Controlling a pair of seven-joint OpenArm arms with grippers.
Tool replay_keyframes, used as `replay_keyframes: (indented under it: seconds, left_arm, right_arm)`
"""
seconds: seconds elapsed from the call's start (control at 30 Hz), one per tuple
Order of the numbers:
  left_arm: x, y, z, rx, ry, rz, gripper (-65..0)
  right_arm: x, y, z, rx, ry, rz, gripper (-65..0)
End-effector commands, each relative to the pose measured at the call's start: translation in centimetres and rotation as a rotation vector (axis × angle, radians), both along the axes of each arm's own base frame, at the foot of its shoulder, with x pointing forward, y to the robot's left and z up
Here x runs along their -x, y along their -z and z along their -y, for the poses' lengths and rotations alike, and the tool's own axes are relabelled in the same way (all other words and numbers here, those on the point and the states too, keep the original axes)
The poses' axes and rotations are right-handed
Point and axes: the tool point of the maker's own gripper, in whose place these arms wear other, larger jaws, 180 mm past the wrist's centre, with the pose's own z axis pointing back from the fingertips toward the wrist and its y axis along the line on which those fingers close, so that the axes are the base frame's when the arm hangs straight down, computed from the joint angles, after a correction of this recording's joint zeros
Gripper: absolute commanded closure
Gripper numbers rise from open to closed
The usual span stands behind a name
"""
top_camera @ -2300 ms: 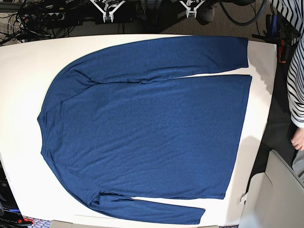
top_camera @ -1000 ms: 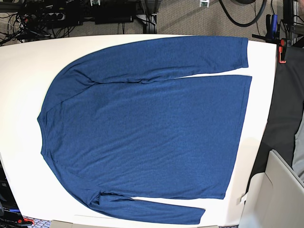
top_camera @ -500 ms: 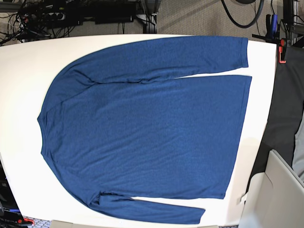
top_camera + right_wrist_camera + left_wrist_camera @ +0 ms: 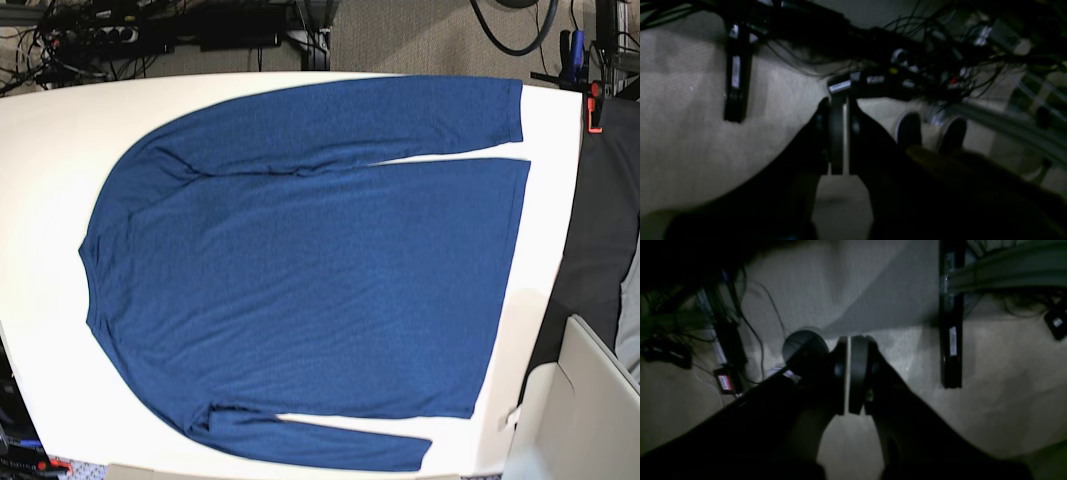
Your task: Fold the T-shirt properly
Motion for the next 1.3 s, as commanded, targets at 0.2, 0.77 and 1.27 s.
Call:
replay_keyframes:
  seconds: [0.2, 0.77, 1.27]
  left_arm:
    - [-3.3, -5.8, 0.4, 0.01, 0.007, 0.144, 0.0]
    - [-13.4, -13.6, 0.8, 0.026, -0.025, 0.405, 0.0]
    - [-20.9, -14.5, 0.4, 0.022, -0.063, 0.524, -15.1]
  right_arm:
    - [-2.9, -6.9, 1.6, 0.048, -0.02, 0.144, -0.2]
    - [-12.0, -15.9, 1.1, 0.076, -0.094, 0.445, -0.2]
    - [-19.5, -17.9, 1.1, 0.085, -0.088, 0.672, -2.8]
